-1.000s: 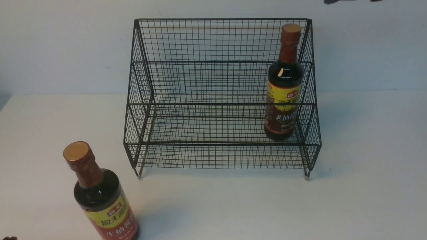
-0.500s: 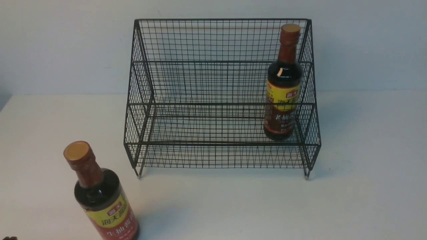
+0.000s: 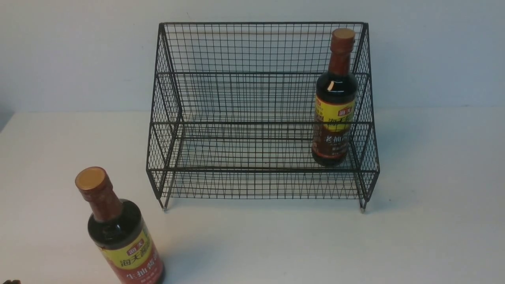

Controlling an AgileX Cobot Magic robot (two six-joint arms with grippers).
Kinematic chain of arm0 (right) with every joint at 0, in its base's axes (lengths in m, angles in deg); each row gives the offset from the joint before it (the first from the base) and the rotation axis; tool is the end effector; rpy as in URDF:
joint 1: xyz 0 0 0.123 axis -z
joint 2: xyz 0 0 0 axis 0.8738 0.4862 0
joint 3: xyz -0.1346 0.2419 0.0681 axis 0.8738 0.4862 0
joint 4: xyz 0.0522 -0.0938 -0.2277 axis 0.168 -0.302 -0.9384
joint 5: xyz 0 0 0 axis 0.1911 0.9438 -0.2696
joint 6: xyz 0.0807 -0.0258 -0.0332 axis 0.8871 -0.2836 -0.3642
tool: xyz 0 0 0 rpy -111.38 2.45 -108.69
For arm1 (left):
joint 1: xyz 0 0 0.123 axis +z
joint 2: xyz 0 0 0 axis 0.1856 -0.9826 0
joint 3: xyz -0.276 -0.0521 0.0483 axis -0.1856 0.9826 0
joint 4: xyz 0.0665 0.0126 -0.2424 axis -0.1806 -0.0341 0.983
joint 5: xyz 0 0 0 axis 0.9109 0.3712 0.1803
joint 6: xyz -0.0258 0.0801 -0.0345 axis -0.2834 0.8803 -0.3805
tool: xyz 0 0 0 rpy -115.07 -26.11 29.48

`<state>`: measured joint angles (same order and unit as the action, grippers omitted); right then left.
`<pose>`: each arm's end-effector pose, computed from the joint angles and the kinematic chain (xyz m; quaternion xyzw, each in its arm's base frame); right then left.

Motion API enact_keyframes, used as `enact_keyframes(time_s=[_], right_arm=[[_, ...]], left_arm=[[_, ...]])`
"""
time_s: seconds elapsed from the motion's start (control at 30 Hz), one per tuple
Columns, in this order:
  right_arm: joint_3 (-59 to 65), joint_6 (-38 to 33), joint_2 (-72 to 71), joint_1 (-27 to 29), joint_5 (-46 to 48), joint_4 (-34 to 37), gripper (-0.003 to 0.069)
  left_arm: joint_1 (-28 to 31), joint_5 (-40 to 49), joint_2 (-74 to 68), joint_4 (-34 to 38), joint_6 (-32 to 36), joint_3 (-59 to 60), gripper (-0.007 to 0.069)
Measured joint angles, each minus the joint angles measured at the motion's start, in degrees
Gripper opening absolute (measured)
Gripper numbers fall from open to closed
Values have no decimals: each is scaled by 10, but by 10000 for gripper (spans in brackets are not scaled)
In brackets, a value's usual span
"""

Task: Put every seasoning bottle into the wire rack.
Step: Use the left arm to grab the condiment bottle closest to it

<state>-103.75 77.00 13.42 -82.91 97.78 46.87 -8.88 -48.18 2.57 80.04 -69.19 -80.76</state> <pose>0.0552 0.0172 0.3275 -0.1210 0.8217 0.1005 0.5477 0.0527 0.0010 0.1707 0.0066 0.8050 0.0185 0.5929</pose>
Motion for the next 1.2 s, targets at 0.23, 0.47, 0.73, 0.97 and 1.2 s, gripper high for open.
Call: enact_keyframes(time_s=[0.23,0.47,0.73,0.97,1.2], right_arm=[[177,-17,-31,0,-317,0,-15],[236,-18,-31,0,-365,0,-15],[280,-18,-31,0,-356,-1,-15],[288,-18,-53,9,-292,-1,-15],[300,-19,-111,118,-232,-1,-15]], left_arm=[[0,0,0,0,0,0,-5],[0,0,0,0,0,0,-5],[0,0,0,0,0,0,-5],[0,0,0,0,0,0,-5],[0,0,0,0,0,0,-5]])
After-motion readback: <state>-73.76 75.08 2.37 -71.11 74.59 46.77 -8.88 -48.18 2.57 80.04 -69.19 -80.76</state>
